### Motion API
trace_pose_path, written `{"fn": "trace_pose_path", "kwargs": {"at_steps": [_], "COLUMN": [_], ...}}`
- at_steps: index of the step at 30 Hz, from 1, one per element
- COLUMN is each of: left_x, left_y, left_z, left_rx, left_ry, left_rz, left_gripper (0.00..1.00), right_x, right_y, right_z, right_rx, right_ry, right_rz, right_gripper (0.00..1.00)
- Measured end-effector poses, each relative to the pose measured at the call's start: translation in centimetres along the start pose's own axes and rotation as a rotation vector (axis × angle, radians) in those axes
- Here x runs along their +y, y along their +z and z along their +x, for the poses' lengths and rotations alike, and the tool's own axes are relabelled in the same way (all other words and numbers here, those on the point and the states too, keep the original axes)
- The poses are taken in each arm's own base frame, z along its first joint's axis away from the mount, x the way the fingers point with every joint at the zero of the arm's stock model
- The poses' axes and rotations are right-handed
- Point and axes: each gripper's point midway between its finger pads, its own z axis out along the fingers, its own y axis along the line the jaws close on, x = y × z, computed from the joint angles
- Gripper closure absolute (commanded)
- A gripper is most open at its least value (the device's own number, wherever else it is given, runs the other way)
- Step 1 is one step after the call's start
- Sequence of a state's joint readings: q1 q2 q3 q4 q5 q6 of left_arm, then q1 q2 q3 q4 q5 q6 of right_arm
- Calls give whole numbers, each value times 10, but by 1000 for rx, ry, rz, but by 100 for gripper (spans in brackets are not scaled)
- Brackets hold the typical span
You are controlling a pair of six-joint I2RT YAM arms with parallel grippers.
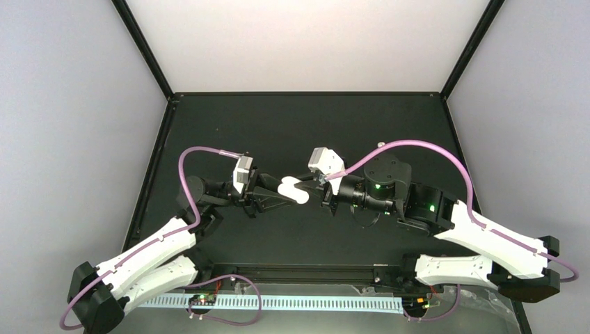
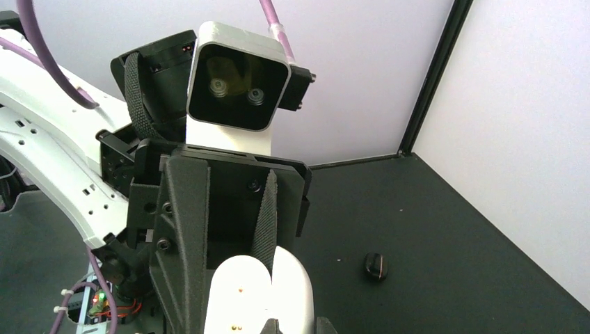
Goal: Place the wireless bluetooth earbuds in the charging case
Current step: Open the charging case, then pick up the earbud from the center of the board.
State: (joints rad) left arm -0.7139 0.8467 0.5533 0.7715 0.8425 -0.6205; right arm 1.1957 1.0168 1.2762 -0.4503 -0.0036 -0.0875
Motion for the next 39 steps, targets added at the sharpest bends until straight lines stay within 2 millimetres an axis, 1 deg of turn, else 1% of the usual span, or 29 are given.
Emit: {"fn": "trace_pose_path", "kwargs": {"at_steps": [6,8,10,14,15,16,20,22,25,28,31,33,35,37,38,39], "left_x": [-3,-4,-4,-7,-7,-7,-8,-8,-10,-11,-12,-12,-14,-19,-21,-23], "left_y": [0,0,0,0,0,0,0,0,-1,-3,-6,-9,-15,-20,-22,-25], "left_z": [1,1,1,1,1,1,2,2,2,2,2,1,0,-2,-3,-4], "left_rx": [6,7,8,11,11,12,15,17,18,20,21,22,23,21,21,21], "left_ry": [3,4,5,12,14,16,38,56,85,115,147,174,208,250,271,295], "left_rz": [16,19,23,34,36,38,40,41,40,36,13,-14,-44,-63,-73,-83], "left_gripper": [84,90,97,98,98,98,98,98,98,98,98,98,98,98,98,98], "right_x": [2,2,3,5,5,5,5,4,1,-4,-14,-29,-60,-114,-141,-169], "right_y": [-1,-1,-1,-2,-2,-2,-2,-3,-4,-7,-17,-29,-46,-67,-78,-88], "right_z": [0,0,0,-1,-1,-1,-2,-2,-4,-8,-16,-20,-22,-13,-2,18], "right_rx": [-5,-6,-7,-10,-10,-10,-13,-15,-24,-39,-79,-119,-156,-188,-200,-202], "right_ry": [3,3,4,11,12,15,29,40,58,88,128,169,233,326,375,434], "right_rz": [-9,-13,-17,-26,-26,-28,-30,-23,-3,20,75,142,257,453,555,662], "right_gripper": [99,99,99,99,97,90,54,43,32,24,20,20,20,23,26,27]}}
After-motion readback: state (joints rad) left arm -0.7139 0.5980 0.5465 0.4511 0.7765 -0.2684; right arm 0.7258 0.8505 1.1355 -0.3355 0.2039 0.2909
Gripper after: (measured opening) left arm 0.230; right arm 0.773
